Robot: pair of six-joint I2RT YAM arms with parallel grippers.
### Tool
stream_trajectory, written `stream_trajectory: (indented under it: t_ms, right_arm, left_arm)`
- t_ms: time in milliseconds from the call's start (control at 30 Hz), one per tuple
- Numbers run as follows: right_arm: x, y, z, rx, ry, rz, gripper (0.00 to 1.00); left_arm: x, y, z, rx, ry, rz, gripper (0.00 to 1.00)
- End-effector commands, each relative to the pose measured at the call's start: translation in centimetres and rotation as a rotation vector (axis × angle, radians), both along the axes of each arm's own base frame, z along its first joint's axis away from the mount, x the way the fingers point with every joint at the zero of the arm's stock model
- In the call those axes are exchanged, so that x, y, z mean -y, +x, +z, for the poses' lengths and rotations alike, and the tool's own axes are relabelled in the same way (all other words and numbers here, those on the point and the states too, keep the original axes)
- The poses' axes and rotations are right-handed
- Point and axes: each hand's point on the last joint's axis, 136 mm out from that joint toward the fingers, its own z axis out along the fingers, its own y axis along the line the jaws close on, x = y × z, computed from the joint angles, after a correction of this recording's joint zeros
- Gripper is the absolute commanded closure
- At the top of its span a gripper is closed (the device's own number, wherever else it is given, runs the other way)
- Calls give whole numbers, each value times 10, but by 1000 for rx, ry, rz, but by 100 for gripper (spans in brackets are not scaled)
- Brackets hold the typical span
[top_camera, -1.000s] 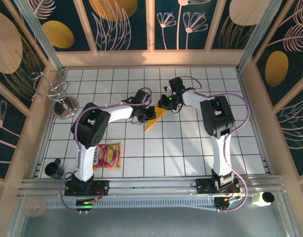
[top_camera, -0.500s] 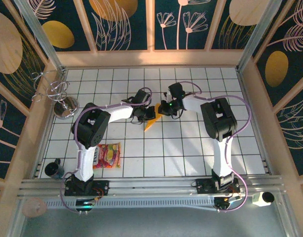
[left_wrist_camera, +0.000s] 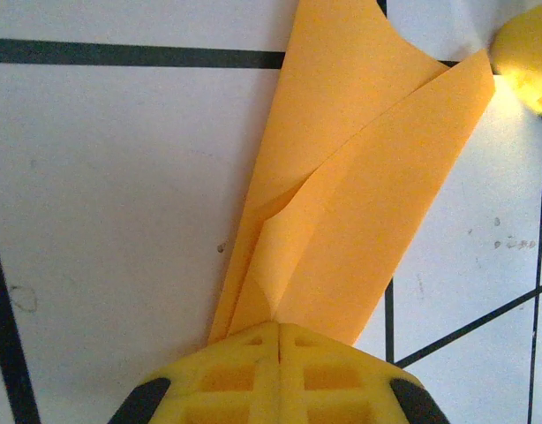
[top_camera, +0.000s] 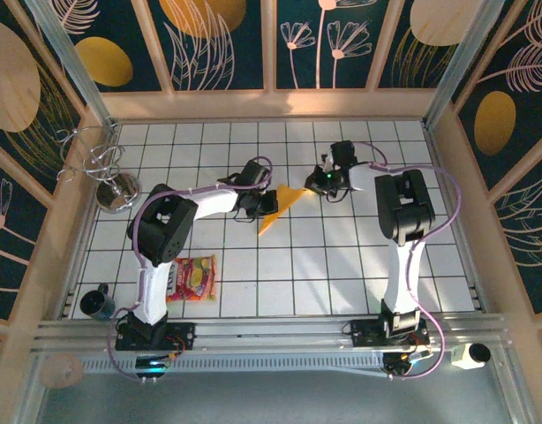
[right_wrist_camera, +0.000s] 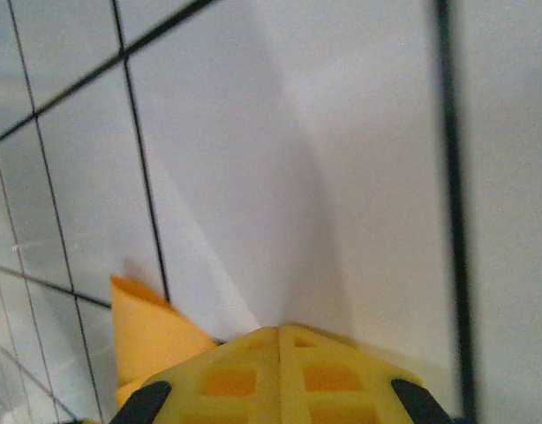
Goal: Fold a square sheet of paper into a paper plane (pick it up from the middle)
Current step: Fold the wing for the fifth time at the center of the table, then turn over the paper plane at the top-center of the table.
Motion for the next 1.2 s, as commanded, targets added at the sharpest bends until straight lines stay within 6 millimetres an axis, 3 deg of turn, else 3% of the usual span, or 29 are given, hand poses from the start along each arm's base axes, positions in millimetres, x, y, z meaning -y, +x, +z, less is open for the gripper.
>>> stream_trajectory:
  t_ms: [0, 100, 267, 333, 433, 567, 900, 1167]
  right_arm:
    - [20, 22, 4, 40, -61, -75, 93]
    - [15, 21, 28, 88, -60, -62, 93]
    - [5, 3, 61, 141, -77, -60, 90]
    - [0, -9, 69, 142, -85, -64, 85]
    - [-13, -27, 73, 132, -100, -65, 77]
    - [-40, -46, 71, 103, -151, -45, 65]
    - [-74, -69, 50, -4, -260, -148, 38]
    - [-81, -65, 29, -44, -394, -228, 37]
  left_arm:
    - [-35, -33, -50, -150, 161, 8, 99]
    - [-17, -19, -24, -96, 83, -10, 97]
    - [16, 9, 52, 41, -101, -32, 86]
    - [19, 16, 82, 93, -165, -23, 79]
    - [8, 19, 100, 126, -217, 9, 74]
    - [-18, 18, 90, 120, -203, 58, 67]
    - [-78, 10, 55, 116, -108, 172, 50]
    - [-101, 9, 40, 125, -15, 214, 38]
